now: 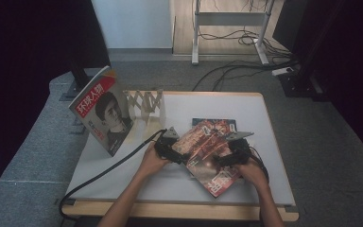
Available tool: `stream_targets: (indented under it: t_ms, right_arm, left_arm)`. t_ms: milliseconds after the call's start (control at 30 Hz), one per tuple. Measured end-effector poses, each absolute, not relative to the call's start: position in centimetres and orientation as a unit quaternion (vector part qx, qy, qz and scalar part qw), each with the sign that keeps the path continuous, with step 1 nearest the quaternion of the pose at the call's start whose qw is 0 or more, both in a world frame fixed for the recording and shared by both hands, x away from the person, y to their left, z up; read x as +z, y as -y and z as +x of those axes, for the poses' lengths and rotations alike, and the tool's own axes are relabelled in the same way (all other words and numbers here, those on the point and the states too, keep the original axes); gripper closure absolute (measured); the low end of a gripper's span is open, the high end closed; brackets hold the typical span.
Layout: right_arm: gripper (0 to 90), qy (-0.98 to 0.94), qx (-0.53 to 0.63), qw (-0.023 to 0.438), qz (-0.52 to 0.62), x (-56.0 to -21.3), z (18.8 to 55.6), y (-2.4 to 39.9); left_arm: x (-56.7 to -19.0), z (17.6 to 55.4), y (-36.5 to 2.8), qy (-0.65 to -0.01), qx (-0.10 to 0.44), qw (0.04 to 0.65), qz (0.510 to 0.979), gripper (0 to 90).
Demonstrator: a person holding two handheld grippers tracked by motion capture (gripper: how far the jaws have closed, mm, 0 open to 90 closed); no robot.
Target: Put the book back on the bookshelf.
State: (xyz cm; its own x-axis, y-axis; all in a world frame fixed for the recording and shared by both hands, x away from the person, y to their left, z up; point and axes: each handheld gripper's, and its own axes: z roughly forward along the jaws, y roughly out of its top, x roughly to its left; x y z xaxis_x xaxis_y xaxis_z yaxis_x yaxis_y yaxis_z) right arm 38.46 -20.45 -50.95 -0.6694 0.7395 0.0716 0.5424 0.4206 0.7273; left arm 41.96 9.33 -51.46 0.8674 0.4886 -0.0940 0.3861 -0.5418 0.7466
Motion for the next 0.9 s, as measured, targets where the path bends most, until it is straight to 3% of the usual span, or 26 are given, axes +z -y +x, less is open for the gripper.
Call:
stream_targets:
  t_ms: [400, 900]
  right_arm:
    - [3.5, -0.831, 0.387, 0.134, 0.377, -51.0, 37.4, 20.8]
    - [4.1, -0.807, 0.371, 0.183, 0.422, -50.7, 32.2, 26.9]
  left_arm:
    - [-52.0, 42.1, -9.7, -0.26, 0.023, 0.418, 0.87, 0.0]
    - [-51.6, 41.3, -9.9, -0.252, 0.043, 0.407, 0.877, 0.0]
